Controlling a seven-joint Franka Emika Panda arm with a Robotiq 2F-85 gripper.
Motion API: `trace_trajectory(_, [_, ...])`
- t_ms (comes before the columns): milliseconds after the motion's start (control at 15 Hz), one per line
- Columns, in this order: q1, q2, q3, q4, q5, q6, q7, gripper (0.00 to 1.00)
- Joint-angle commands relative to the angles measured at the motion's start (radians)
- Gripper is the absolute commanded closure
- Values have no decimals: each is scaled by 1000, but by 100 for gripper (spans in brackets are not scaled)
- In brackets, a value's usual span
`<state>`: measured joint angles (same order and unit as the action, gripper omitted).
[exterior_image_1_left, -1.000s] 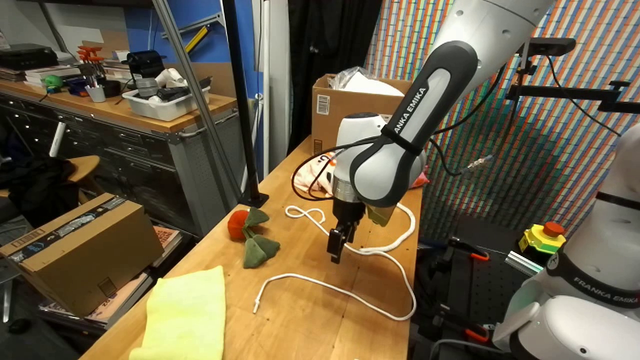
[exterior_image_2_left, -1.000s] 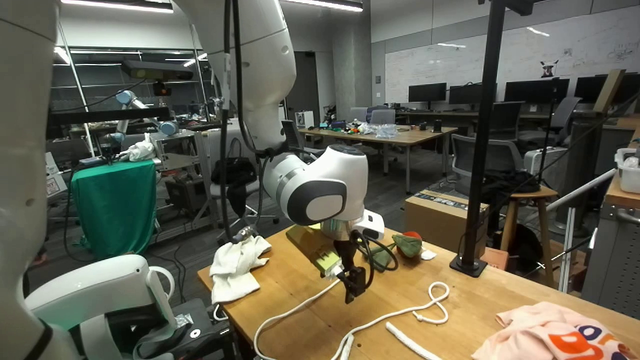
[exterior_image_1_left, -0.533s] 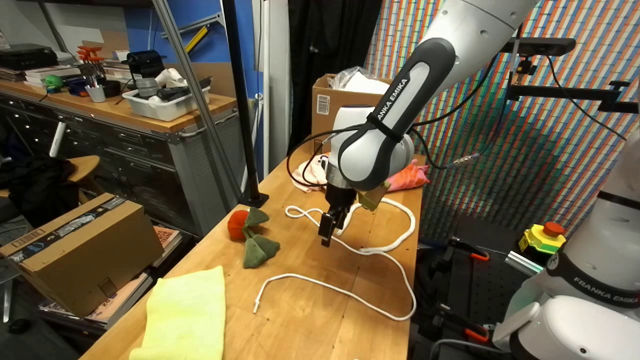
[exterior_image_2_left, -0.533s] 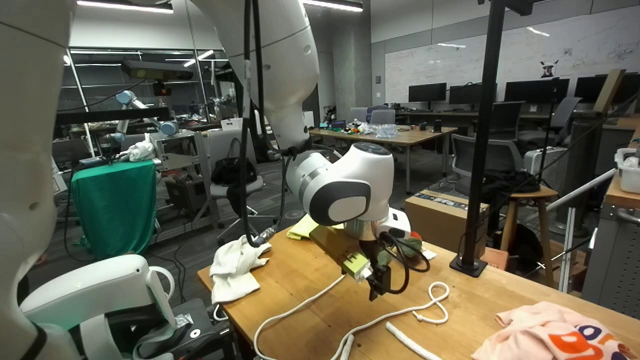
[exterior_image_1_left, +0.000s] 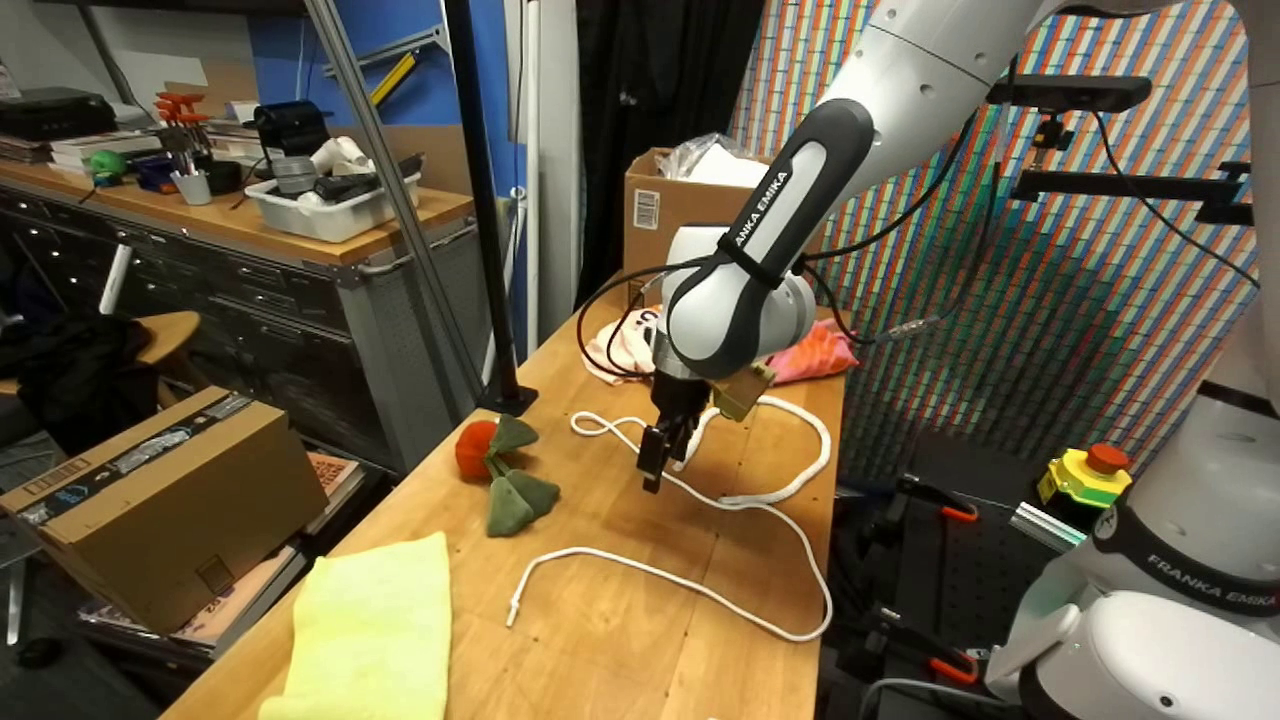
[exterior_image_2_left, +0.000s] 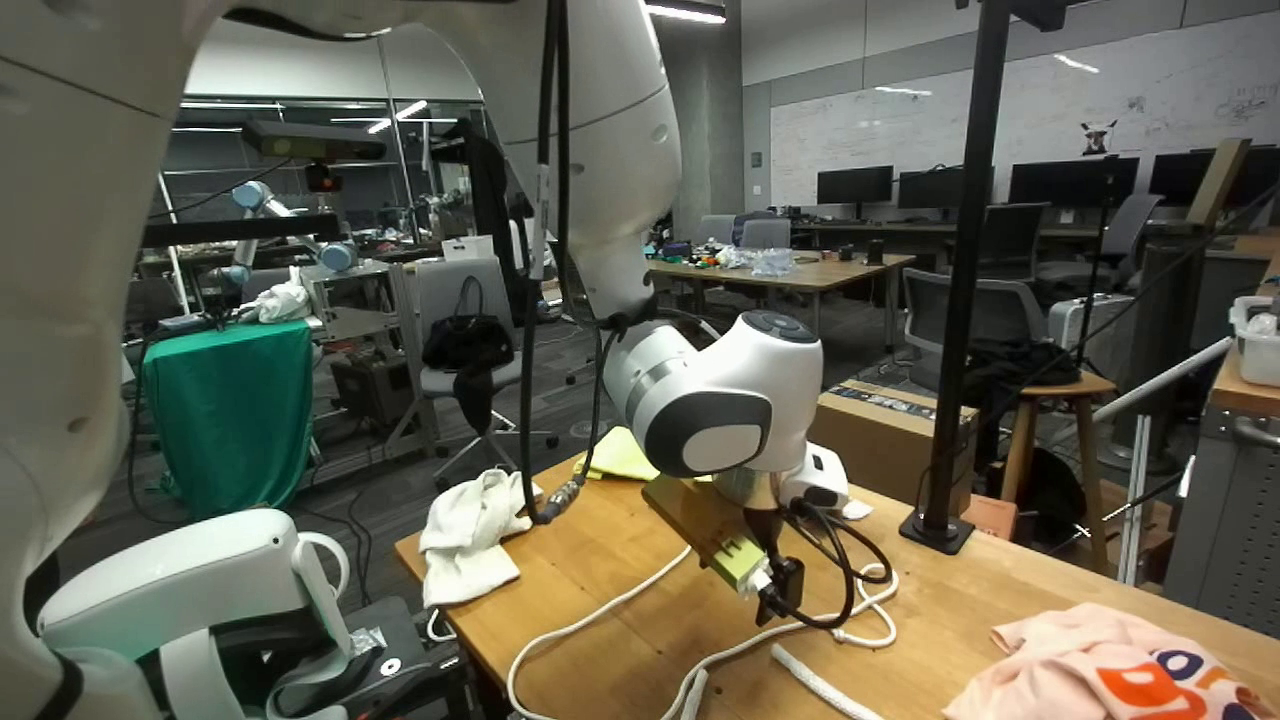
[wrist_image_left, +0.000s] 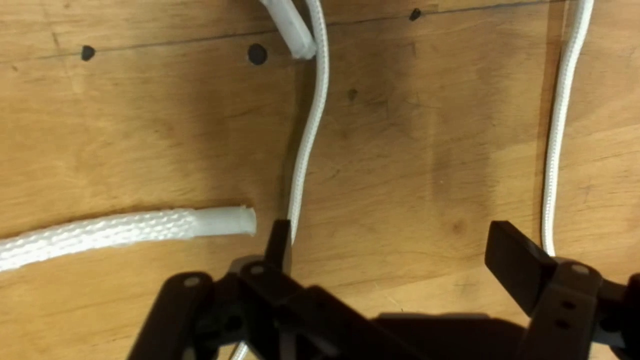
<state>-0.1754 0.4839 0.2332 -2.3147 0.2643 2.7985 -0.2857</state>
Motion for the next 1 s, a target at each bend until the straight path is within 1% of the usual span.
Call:
trace_trajectory(0, [-30,30,21,22,9,-9,-32,0])
trace_trajectory(333, [-54,51,25,14,8,-8,-50,0])
trace_trajectory(933, [-134,80,80,8,21,-10,-113,0])
